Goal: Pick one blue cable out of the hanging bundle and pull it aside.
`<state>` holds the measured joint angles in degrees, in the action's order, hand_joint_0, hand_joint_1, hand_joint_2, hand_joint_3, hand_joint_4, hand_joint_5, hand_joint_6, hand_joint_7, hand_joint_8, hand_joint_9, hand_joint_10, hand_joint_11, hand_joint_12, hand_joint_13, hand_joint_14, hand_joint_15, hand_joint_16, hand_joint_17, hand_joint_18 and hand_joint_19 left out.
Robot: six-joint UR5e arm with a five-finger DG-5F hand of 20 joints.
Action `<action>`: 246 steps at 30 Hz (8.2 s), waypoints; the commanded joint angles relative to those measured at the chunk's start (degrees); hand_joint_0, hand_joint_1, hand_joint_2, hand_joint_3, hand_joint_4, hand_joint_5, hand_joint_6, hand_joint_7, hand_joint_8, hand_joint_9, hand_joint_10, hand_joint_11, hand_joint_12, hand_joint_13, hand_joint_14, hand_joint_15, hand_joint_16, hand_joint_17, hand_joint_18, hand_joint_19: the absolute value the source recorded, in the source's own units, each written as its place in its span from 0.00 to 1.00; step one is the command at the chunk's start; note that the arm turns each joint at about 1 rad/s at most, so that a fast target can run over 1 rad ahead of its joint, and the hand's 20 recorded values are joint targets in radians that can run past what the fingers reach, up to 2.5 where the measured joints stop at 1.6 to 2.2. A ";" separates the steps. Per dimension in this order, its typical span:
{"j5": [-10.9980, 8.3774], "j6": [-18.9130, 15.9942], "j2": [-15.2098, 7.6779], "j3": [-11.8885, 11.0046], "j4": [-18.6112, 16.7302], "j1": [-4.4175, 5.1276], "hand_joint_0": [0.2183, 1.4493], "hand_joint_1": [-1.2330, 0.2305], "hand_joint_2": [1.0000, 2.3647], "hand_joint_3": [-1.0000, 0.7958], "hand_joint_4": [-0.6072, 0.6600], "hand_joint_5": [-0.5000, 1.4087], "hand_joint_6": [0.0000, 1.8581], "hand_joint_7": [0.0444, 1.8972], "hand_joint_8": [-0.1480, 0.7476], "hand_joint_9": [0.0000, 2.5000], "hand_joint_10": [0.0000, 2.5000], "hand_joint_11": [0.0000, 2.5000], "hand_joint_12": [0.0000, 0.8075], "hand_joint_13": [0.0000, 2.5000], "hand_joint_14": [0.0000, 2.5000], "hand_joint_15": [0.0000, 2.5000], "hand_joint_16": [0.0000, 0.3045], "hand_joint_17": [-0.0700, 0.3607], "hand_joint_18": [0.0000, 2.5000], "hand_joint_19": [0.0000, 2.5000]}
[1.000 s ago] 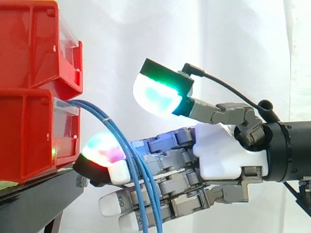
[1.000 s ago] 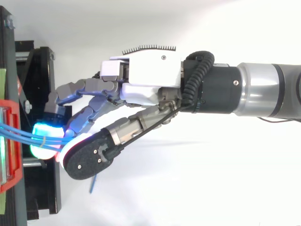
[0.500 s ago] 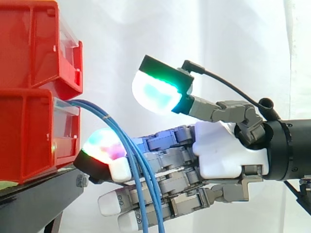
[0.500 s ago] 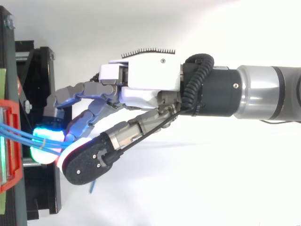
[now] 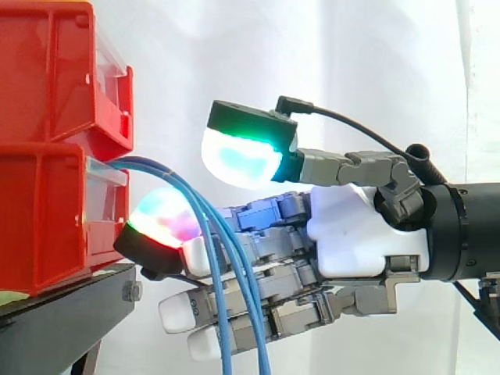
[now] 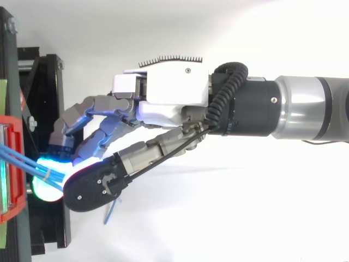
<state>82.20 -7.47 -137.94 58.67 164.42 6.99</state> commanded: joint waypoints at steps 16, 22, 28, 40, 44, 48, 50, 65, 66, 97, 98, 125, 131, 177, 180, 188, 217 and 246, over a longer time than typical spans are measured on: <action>0.85 -0.09 0.04 -2.25 4.59 -0.40 0.27 0.45 0.01 0.38 0.59 0.19 0.49 0.41 0.46 0.39 0.01 0.23 0.33 0.30 0.01 0.16 0.15 0.41 0.20 0.14; 0.85 -0.09 0.04 -2.34 4.68 -0.49 0.29 0.39 0.01 0.46 0.55 0.20 0.50 0.42 0.49 0.43 0.01 0.24 0.33 0.34 0.01 0.18 0.16 0.42 0.24 0.15; 1.20 -0.09 0.04 -2.42 4.68 -0.75 0.31 0.33 0.01 0.53 0.48 0.21 0.51 0.44 0.51 0.45 0.01 0.25 0.37 0.38 0.01 0.20 0.19 0.46 0.29 0.14; 1.64 -0.17 0.04 -3.21 6.79 -0.93 0.35 0.31 0.01 0.47 0.43 0.19 0.51 0.47 0.44 0.43 0.01 0.28 0.31 0.36 0.01 0.21 0.15 0.40 0.26 0.16; 1.64 -0.17 0.04 -3.30 7.23 -1.02 0.38 0.31 0.01 0.40 0.42 0.19 0.51 0.47 0.43 0.42 0.01 0.28 0.30 0.36 0.01 0.21 0.15 0.40 0.26 0.16; 1.91 -0.17 0.04 -3.39 7.67 -1.10 0.41 0.28 0.01 0.32 0.38 0.19 0.51 0.50 0.41 0.42 0.01 0.28 0.29 0.36 0.01 0.21 0.14 0.39 0.26 0.16; 2.08 -0.17 0.04 -3.39 7.93 -1.10 0.42 0.28 0.00 0.28 0.35 0.19 0.51 0.52 0.40 0.43 0.01 0.28 0.28 0.36 0.01 0.21 0.14 0.39 0.26 0.16; 3.05 -0.17 0.04 -4.27 8.64 -1.54 0.35 0.25 0.00 0.28 0.39 0.21 0.51 0.48 0.39 0.46 0.01 0.29 0.27 0.38 0.01 0.22 0.13 0.38 0.27 0.16; 3.05 -0.09 0.04 -4.36 8.64 -1.46 0.33 0.25 0.00 0.28 0.41 0.21 0.51 0.46 0.39 0.46 0.01 0.28 0.27 0.38 0.01 0.22 0.13 0.38 0.27 0.16; 3.14 -0.09 0.04 -4.27 10.39 -1.46 0.30 0.34 0.01 0.41 0.38 0.20 0.48 0.52 0.42 0.43 0.01 0.23 0.29 0.39 0.01 0.22 0.14 0.38 0.28 0.18; 3.14 -0.09 0.04 -4.27 10.39 -1.46 0.30 0.34 0.01 0.42 0.38 0.20 0.48 0.52 0.42 0.43 0.01 0.23 0.29 0.39 0.01 0.22 0.14 0.38 0.28 0.18; 4.54 3.69 0.13 -5.15 13.47 -2.69 0.26 0.20 0.00 0.28 0.25 0.23 0.50 0.38 0.38 0.47 0.01 0.22 0.25 0.41 0.01 0.21 0.12 0.36 0.31 0.17; 5.34 4.66 0.04 -6.11 15.67 -3.04 0.20 0.44 0.00 0.28 0.37 0.23 0.42 0.48 0.39 0.48 0.01 0.21 0.29 0.43 0.01 0.21 0.15 0.40 0.33 0.17; 7.18 10.81 0.13 -7.43 20.06 -5.24 0.43 0.18 0.00 0.28 0.11 0.23 0.51 0.54 0.36 0.50 0.01 0.24 0.23 0.43 0.01 0.23 0.11 0.34 0.33 0.17; 7.36 10.81 0.13 -7.43 20.33 -5.32 0.41 0.16 0.00 0.28 0.10 0.23 0.51 0.54 0.35 0.49 0.01 0.24 0.22 0.44 0.01 0.23 0.11 0.33 0.34 0.18; 7.80 10.81 0.13 -7.43 20.50 -5.50 0.27 0.12 0.00 0.28 0.13 0.24 0.50 0.55 0.34 0.51 0.01 0.24 0.23 0.46 0.01 0.23 0.11 0.34 0.36 0.18; 8.32 10.81 0.22 -7.43 22.52 -5.94 0.27 0.35 0.01 0.42 0.32 0.22 0.47 0.53 0.39 0.48 0.01 0.23 0.31 0.45 0.01 0.23 0.15 0.41 0.36 0.21; 10.96 15.03 0.22 -10.51 28.85 -8.14 0.19 0.45 0.00 0.28 0.43 0.24 0.47 0.48 0.44 0.52 0.01 0.25 0.34 0.47 0.01 0.23 0.17 0.43 0.40 0.19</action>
<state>93.12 7.26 -137.72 48.40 192.82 -1.10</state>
